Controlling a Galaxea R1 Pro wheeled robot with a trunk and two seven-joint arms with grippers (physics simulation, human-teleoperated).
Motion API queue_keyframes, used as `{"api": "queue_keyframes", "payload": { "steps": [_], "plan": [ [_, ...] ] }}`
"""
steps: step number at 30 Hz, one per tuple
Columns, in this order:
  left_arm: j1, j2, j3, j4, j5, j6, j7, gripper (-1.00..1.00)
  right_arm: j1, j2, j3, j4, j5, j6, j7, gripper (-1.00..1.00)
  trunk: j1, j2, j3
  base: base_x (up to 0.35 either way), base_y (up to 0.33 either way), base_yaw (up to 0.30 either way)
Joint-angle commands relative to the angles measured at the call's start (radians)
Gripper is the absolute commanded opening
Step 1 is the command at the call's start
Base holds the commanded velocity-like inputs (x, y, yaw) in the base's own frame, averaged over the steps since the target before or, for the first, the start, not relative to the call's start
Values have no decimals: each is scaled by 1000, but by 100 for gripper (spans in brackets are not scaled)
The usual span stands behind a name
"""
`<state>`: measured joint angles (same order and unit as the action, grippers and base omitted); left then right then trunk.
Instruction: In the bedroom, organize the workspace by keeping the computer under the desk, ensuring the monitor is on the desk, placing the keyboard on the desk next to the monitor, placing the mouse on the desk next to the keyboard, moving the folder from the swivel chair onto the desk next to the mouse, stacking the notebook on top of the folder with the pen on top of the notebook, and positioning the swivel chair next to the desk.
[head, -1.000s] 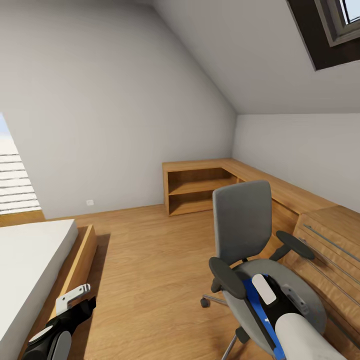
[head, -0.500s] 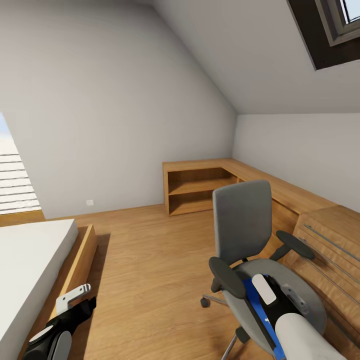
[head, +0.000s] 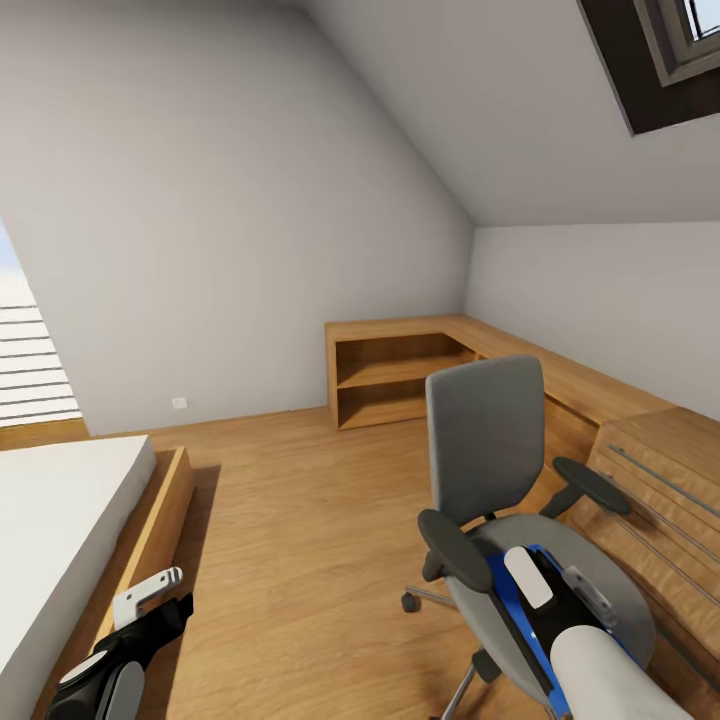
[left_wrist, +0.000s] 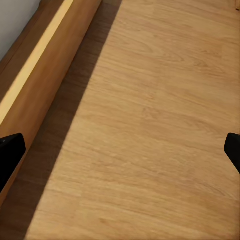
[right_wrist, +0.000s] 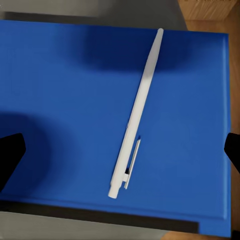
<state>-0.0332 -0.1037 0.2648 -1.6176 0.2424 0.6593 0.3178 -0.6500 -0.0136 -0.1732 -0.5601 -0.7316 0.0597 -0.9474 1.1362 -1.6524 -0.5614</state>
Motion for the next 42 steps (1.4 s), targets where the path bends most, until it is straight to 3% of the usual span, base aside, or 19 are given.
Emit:
{"api": "queue_keyframes", "payload": {
  "steps": [1,18,24,33,42],
  "plan": [
    [-1,-1,1,-1,11,3,7,100,0,0,0,-3,-3,6,-4,100,0,-1,-1,0,0,0],
    [-1,-1,1,-1,11,3,7,100,0,-2,0,-7,-2,6,-4,100,61,-113,-51,0,0,0],
    [-1,-1,1,-1,11,3,7,100,0,-2,0,-7,-2,6,-4,100,61,-113,-51,0,0,0],
    [-1,-1,1,-1,11,3,7,100,0,-2,0,-7,-2,6,-2,100,96,-176,-79,0,0,0],
    [-1,-1,1,-1,11,3,7,100,0,-2,0,-7,-2,6,-2,100,100,-183,-83,0,0,0]
  ]
}}
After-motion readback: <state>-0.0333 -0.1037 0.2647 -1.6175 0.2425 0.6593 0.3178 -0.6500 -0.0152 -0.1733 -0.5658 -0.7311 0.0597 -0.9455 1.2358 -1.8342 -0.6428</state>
